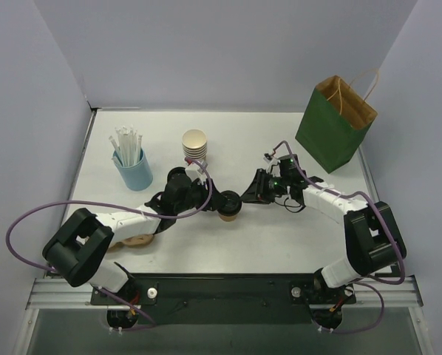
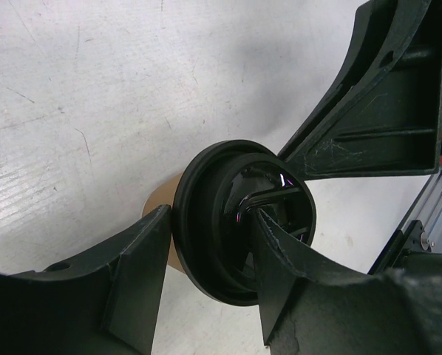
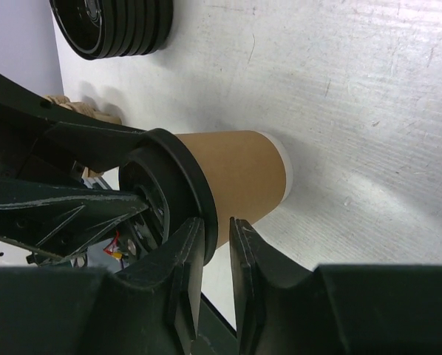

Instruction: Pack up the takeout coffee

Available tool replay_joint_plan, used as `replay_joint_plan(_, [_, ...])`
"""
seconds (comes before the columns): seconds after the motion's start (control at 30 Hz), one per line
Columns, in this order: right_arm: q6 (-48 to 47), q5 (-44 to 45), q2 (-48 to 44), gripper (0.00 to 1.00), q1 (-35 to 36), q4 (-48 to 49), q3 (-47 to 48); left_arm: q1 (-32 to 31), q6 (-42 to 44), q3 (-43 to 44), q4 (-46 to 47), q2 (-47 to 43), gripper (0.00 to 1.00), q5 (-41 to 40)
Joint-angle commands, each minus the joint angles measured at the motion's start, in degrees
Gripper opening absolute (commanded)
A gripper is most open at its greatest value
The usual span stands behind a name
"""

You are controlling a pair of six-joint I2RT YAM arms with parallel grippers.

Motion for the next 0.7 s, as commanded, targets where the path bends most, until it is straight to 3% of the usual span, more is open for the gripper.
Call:
replay_joint_plan(0.0, [-1.08, 7.05, -0.56, 0.19, 0.25, 0.06, -7.9, -0.02, 2.94, -4.21, -10.12, 4.13, 0.55, -3.34])
replay_joint_plan(0.3, [-0.12, 10.31, -1.26, 0.18, -0.01, 4.45, -14.07, -0.11, 2.5, -6.24, -8.37, 5.62, 0.55, -4.49])
replay_joint_plan(0.67, [0.15, 2.42, -7.59, 0.27, -0.27, -0.38, -4.85, -0.29, 1.62, -1.58, -11.97, 3.86, 0.55, -2.9])
